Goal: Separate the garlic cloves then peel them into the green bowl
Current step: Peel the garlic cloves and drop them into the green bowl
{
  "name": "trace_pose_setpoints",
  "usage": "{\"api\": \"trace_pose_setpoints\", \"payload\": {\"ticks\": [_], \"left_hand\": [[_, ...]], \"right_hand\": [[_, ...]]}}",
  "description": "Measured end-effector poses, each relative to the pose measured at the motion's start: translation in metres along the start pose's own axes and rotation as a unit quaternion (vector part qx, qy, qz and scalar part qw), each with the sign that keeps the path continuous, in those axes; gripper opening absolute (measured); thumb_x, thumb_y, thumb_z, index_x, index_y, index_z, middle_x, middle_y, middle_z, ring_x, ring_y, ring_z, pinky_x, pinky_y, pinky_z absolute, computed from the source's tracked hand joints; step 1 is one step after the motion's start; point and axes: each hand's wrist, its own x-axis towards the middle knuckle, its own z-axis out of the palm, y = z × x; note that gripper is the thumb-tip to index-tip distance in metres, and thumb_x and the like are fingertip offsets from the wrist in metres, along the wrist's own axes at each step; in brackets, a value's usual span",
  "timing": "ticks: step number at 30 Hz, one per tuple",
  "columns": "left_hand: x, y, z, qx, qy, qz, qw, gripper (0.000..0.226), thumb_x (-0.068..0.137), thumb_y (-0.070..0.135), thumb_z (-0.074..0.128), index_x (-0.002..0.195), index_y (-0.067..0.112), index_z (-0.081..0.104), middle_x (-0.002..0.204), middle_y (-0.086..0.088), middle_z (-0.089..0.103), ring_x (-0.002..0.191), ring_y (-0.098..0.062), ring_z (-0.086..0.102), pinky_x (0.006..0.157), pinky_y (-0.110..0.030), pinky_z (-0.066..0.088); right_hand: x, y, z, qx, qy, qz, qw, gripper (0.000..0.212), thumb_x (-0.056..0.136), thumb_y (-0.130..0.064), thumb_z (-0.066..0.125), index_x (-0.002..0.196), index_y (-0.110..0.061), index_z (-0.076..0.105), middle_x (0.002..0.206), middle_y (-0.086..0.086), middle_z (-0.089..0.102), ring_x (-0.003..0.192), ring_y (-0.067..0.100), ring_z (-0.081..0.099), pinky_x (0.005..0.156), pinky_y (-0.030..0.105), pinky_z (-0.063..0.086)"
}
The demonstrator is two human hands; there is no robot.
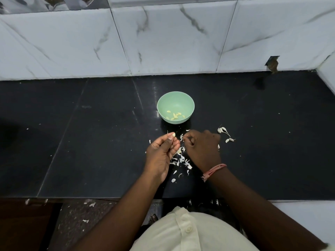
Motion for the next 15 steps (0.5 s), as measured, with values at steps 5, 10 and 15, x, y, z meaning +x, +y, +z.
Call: {"api": "trace_pose_setpoints", "payload": {"ticks": [5,10,15], "left_hand": [[0.001,0.001,0.001,-0.006,0.003,-0.009,1.0,0.021,0.1,0.012,0.06,0.112,-0.004,0.067,0.088,-0.011,0.073,0.079,-0.015,0.072,0.072,-0.022,0.059],[0.002,-0.001,0.003,0.003,0.02,-0.012,1.0,0.017,0.101,0.014,0.06,0.103,0.0,0.07,0.083,-0.009,0.071,0.075,-0.013,0.071,0.071,-0.022,0.059],[0.002,0.0,0.002,0.025,0.009,0.007,1.0,0.015,0.1,0.013,0.061,0.1,0.002,0.07,0.083,-0.01,0.071,0.076,-0.014,0.071,0.071,-0.022,0.059]], "right_hand": [[0.0,0.003,0.001,0.148,-0.031,-0.028,0.988,0.042,0.086,0.006,0.055,0.119,-0.012,0.074,0.109,0.005,0.067,0.1,0.022,0.063,0.092,0.04,0.051],[-0.003,-0.006,-0.002,0.21,0.017,0.021,0.977,0.026,0.086,-0.003,0.056,0.099,-0.014,0.076,0.099,-0.001,0.072,0.088,0.014,0.067,0.085,0.034,0.055],[-0.001,-0.01,-0.003,0.32,0.025,0.023,0.947,0.025,0.094,-0.01,0.063,0.108,-0.026,0.075,0.098,-0.01,0.064,0.081,0.0,0.062,0.077,0.025,0.051]]}}
